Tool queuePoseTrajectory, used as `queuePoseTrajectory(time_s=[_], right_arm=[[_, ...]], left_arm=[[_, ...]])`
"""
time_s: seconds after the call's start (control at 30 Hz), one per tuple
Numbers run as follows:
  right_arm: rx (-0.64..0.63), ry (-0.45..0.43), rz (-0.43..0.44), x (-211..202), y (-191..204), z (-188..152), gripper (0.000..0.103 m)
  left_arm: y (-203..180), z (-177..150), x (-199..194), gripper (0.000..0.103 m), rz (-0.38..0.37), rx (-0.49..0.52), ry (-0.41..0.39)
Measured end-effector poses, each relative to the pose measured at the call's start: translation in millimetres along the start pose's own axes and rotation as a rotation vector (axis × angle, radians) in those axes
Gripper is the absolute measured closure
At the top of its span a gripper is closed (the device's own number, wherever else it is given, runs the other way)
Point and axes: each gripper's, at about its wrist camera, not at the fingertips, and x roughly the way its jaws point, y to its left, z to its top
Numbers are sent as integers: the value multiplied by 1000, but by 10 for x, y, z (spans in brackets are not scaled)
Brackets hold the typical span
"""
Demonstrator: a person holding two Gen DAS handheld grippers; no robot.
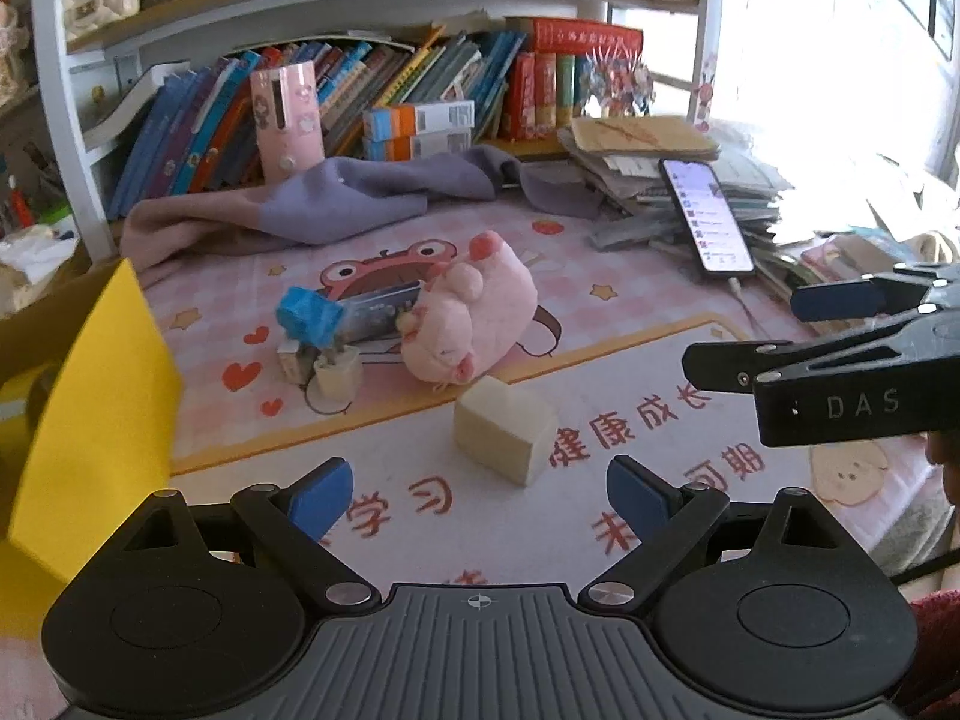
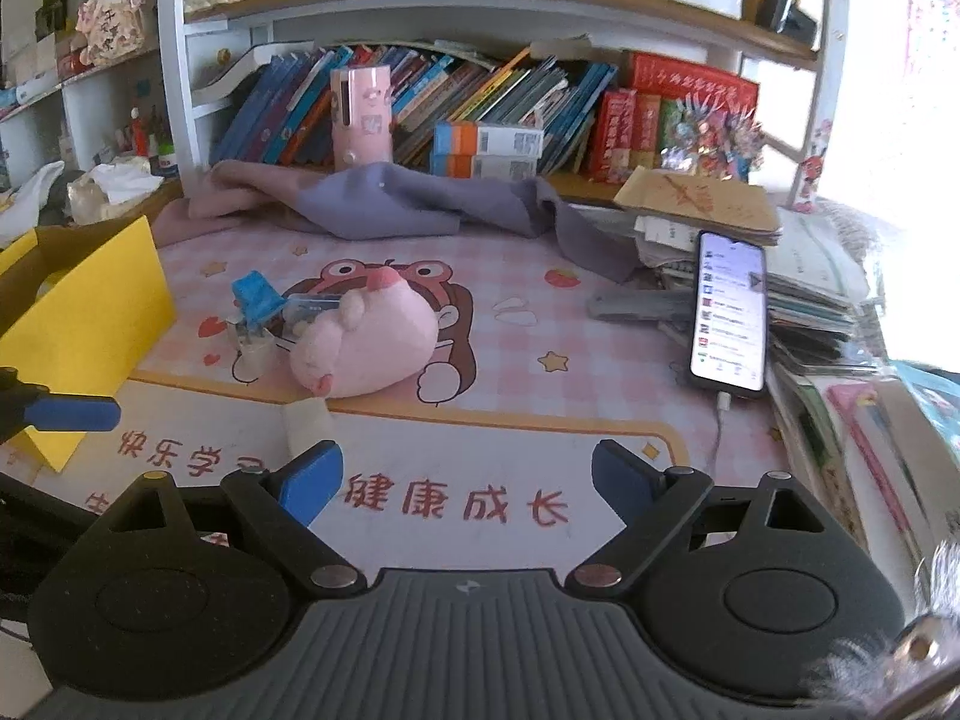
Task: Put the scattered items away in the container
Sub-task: 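Grasp the beige block with the left tool while the right tool approaches the pink plush pig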
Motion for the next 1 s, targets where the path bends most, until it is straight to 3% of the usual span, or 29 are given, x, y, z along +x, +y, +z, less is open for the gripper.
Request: queuePoseTrajectory(time_s=[0.13,0.3,0.47,0.73,1.0], right_arm=[[19,36,61,278,-163,135,13],[58,90,143,629,-289,325,13],[58,114,230,920,-288,483,12],[-16,133,299,1337,-124,670,9],[-37,158,348,1669,40,747,8]], left_arm=[[-68,127,244,9,30,32,25],[-94,252,512,9,27,1,47],[-146,289,763,9,18,-3,73],[-157,255,1030,12,44,-35,130],[-84,180,1071,47,31,-67,145]])
